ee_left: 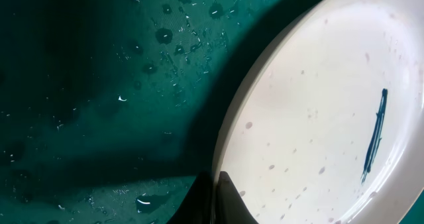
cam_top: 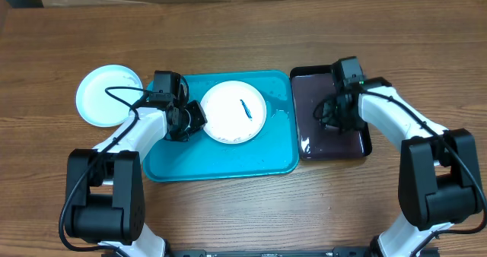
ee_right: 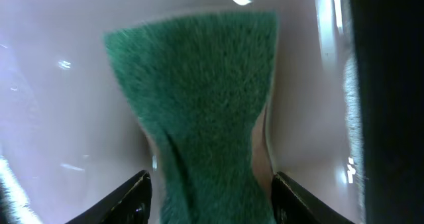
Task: Clean dirty plates on tray and stack at the side
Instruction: 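Dip and rub the held sponge in the black tray's water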
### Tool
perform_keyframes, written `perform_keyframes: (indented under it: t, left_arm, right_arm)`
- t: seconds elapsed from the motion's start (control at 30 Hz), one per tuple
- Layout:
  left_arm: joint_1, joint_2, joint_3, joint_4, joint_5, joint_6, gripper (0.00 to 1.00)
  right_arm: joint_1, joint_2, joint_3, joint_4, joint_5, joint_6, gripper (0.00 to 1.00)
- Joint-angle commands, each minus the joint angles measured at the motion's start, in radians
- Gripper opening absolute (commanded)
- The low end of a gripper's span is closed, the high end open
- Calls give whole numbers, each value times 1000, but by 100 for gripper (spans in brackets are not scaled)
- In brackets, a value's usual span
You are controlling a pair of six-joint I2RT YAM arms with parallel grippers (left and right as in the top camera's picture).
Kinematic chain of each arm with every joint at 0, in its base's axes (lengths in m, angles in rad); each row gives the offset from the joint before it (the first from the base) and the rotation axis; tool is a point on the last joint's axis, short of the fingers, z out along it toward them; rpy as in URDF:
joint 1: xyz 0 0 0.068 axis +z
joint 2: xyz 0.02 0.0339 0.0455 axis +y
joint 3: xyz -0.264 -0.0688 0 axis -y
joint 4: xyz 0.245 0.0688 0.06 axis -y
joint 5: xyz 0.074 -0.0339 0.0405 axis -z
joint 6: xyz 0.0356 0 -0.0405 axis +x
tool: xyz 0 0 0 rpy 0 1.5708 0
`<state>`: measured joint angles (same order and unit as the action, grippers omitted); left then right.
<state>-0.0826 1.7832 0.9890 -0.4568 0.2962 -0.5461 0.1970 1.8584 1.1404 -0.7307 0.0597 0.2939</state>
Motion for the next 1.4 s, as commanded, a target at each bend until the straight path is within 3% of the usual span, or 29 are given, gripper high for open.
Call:
perform_keyframes:
  t: [0.0, 0.03, 0.1, 0.17, 0.27, 0.3, 0.37, 0.43, 0.53, 0.6, 1.1, 1.13, 1.17, 1.2, 1.27, 1.37]
  left_arm:
    - [4, 11, 14, 0, 11, 23, 4]
    - [3, 11, 14, 0, 11, 23, 4]
    - [3, 11, 14, 0, 11, 23, 4]
    - [4, 11, 14, 0, 11, 23, 4]
    - [3, 11, 14, 0, 11, 23, 4]
    - [4, 11, 14, 0, 11, 23, 4]
    - [4, 11, 14, 0, 11, 23, 4]
    - [4, 11, 14, 0, 11, 23, 4]
    - [4, 11, 14, 0, 11, 23, 4]
    - [4, 11, 14, -2, 11, 24, 4]
    - [4, 11, 14, -2, 11, 24, 4]
    - [3, 11, 14, -2, 11, 24, 4]
    - [4, 11, 14, -2, 11, 24, 5]
    - [4, 11, 14, -2, 11, 24, 4]
    - [4, 11, 14, -2, 11, 23, 4]
    - [4, 11, 14, -2, 11, 23, 5]
  right_arm:
    - [0, -16, -30, 19, 6, -14, 59]
    - [0, -16, -30, 18, 6, -14, 59]
    - [0, -16, -30, 15, 6, -14, 43]
    - [0, -16, -29, 15, 6, -14, 4]
    - [0, -17, -19, 1, -18, -36, 4]
    - [0, -18, -5, -19, -31, -54, 5]
    - [0, -18, 45, -89, -38, -63, 31]
    - [0, -18, 96, -145, -38, -63, 42]
    - [0, -18, 150, -189, -34, -70, 75]
    - [-1, -17, 154, -183, -32, -92, 84]
    - [-2, -15, -4, 21, 18, -93, 84]
    - [-2, -15, -16, 37, 18, -93, 81]
    - [-2, -15, -29, 54, 18, -93, 63]
    - [-2, -15, -36, 65, 18, -93, 36]
    - [-2, -15, -42, 69, 17, -93, 4]
    - [-2, -15, -42, 72, 14, -93, 4]
